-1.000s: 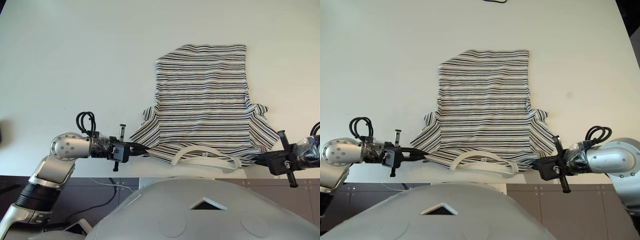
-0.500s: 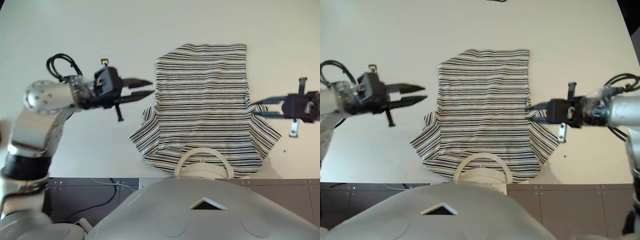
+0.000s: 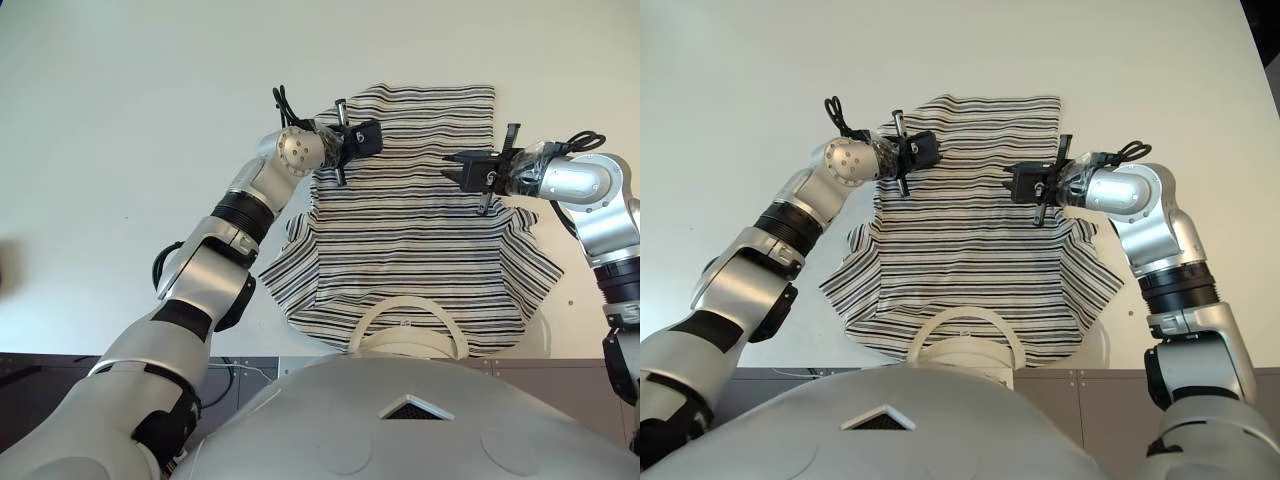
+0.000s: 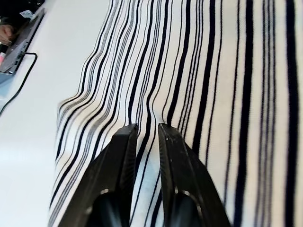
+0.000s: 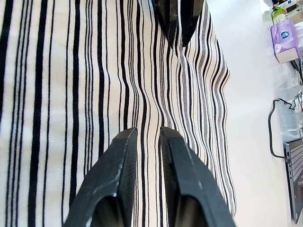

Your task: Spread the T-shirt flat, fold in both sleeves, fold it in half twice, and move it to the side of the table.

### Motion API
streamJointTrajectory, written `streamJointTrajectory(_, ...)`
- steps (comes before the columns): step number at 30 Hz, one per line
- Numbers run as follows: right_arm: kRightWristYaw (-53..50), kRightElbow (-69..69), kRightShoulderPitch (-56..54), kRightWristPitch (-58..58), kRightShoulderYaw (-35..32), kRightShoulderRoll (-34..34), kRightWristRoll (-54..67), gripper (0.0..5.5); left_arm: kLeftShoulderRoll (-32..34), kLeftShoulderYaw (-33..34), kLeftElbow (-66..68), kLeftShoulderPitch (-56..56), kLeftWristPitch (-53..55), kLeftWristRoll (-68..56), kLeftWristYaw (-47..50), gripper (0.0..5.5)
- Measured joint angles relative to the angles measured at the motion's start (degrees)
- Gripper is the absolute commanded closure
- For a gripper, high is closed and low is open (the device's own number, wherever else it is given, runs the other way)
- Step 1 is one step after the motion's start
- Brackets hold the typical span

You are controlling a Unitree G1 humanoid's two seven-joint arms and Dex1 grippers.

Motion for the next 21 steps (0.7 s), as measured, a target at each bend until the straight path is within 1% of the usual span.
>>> streamJointTrajectory(2, -0.01, -0.77, 0.93, 0.0, -0.47, -0.49, 0.05, 4.63, 0.15, 0.71, -4.89, 1.31, 6.17, -4.55, -8.48, 4.71)
streamJointTrajectory(3, -0.01, -1.58, 1.77, 0.05, -1.2, -1.26, 0.06, 4.63, 0.22, 1.01, -9.56, 3.7, 11.51, -8.51, -14.64, 4.71)
streamJointTrajectory(5, 0.02, -3.51, 2.79, 0.15, -2.42, -3.42, 0.06, 4.63, 0.69, 0.59, -16.6, 7.78, 17.36, -11.94, -20.77, 4.71)
streamJointTrajectory(6, 0.05, -4.56, 3.04, 0.45, -3.29, -4.47, 0.06, 4.63, 1.15, -0.06, -19.45, 9.08, 18.69, -12.24, -21.4, 4.71)
streamJointTrajectory(9, 0.34, -6.71, 3.12, 1.39, -3.62, -4.77, 0.15, 4.63, 2.39, -0.8, -23.91, 10.55, 20.3, -10.93, -20.41, 4.71)
streamJointTrajectory(12, 0.32, -8.2, 4.13, 2.3, -3.79, -4.77, 0.15, 4.63, 2.55, -0.33, -25.28, 11.39, 20.26, -9.77, -16.52, 4.71)
streamJointTrajectory(14, 0.27, -9.23, 4.94, 3.21, -3.85, -4.78, 0.14, 4.63, 2.89, 1.85, -27.93, 12.36, 21.54, -10.4, -15.04, 4.71)
streamJointTrajectory(19, -0.66, -11.95, 5.87, 4.55, -3.74, -3.71, 0.16, 4.63, 3.13, 10.34, -45.13, 12.77, 29.21, -20.5, -15.63, 4.71)
streamJointTrajectory(21, -0.97, -12.06, 6.68, 4.59, -3.4, -3.29, 0.11, 4.63, 5.86, 13.2, -44.76, 11.62, 28.49, -19.96, -13.95, 4.71)
